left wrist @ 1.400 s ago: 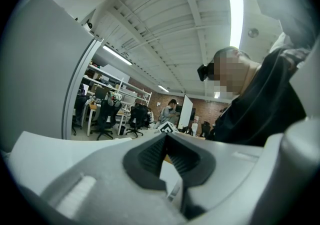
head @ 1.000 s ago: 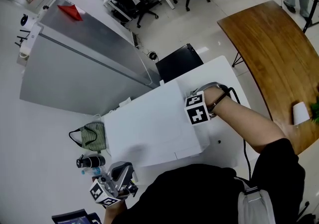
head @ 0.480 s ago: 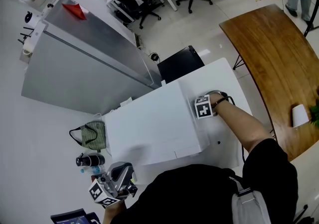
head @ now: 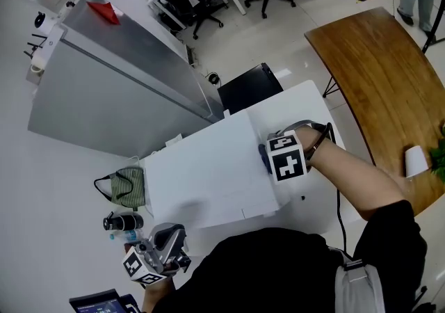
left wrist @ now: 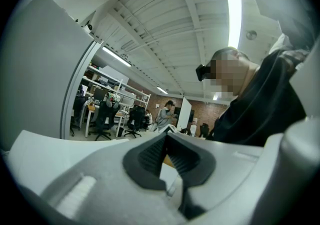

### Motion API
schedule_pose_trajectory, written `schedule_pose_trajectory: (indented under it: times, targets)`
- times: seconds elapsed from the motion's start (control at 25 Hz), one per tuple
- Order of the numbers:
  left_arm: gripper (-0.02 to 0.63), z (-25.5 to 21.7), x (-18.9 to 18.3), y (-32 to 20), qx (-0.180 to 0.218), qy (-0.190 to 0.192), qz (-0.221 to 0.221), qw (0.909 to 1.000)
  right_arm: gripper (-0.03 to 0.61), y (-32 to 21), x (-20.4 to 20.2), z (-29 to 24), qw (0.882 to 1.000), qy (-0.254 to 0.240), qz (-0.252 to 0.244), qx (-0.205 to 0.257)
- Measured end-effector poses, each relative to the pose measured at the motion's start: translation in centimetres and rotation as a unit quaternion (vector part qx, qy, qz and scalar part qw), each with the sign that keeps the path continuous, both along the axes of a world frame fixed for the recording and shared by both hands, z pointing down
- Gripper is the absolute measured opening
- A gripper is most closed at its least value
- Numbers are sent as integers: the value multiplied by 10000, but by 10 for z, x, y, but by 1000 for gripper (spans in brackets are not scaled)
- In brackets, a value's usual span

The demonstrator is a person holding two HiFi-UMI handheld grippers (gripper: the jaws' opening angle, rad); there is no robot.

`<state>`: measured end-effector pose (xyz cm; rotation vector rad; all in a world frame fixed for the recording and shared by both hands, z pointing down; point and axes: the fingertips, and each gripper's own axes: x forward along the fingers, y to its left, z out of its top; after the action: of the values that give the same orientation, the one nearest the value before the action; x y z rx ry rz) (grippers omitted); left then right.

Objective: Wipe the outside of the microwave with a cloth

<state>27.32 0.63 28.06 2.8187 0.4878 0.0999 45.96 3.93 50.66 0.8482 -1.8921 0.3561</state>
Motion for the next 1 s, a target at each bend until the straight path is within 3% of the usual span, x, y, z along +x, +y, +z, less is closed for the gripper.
schedule_pose_trajectory:
  times: [0.12,0.36,0.68,0.84,1.0]
  targets:
    - [3,9,-11,-7,31,-38,-30,10000,92,-5,2,19,9991,302,-6,-301]
    - [3,4,-7,-3,-5,-8,-55,10000,92,-10,7,118,9966,147,99,-802]
    - [3,6,-12,-4,40,-45,-71,10000,92,-20,12,204,9966,3,323,-764]
    - [3,7,-18,-4,82,-33,-58,9999,92,-8,12,186,9955,-351,439,-758]
    - [3,7,-24,-11,80,-2,-161,9998,92,11,14,87,9973,-601,382,-195]
